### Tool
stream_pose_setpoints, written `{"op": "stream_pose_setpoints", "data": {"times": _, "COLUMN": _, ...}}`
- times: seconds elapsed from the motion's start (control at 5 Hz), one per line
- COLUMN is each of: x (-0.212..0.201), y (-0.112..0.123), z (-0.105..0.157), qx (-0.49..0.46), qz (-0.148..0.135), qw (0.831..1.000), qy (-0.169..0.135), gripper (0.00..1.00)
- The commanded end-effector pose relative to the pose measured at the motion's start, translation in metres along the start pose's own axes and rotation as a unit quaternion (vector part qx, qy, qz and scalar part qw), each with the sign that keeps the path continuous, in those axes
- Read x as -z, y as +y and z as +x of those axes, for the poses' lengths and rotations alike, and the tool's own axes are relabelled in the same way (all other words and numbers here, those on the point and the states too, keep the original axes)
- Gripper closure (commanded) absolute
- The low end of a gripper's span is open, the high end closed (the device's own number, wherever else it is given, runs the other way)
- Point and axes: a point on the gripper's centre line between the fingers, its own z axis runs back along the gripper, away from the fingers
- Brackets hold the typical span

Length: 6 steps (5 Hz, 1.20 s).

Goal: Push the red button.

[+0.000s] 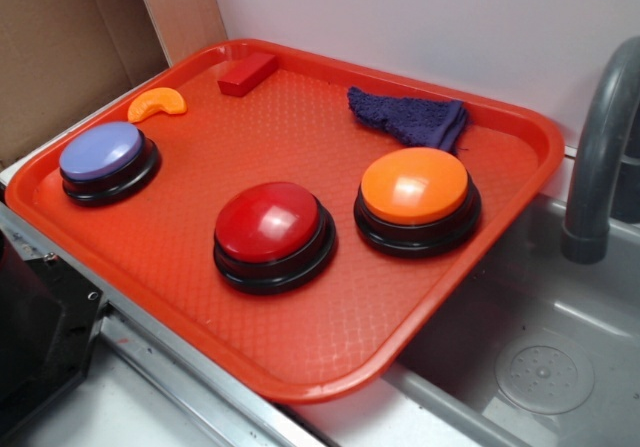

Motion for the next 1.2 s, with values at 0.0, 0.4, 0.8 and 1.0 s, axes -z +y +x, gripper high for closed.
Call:
{"op": "stream_pose_setpoints", "data": {"times": 0.0, "x": 0.000, "y": 0.000, "z": 0.000, "qx": 0.000, "qz": 0.000, "qw": 1.000, "qy": 0.000, "gripper": 0.00}}
{"op": "stream_pose_setpoints", "data": {"times": 0.4, "x": 0.106, "y": -0.042, "z": 0.059, "qx": 0.172, "qz": 0.006, "qw": 0.985, "qy": 0.013, "gripper": 0.00}}
{"op": "stream_pose_setpoints", "data": {"times": 0.8, "x": 0.174, "y": -0.053, "z": 0.061, "qx": 0.235, "qz": 0.017, "qw": 0.971, "qy": 0.033, "gripper": 0.00}}
{"op": "stream_pose_setpoints", "data": {"times": 1.0, "x": 0.181, "y": -0.064, "z": 0.052, "qx": 0.231, "qz": -0.008, "qw": 0.973, "qy": 0.026, "gripper": 0.00}}
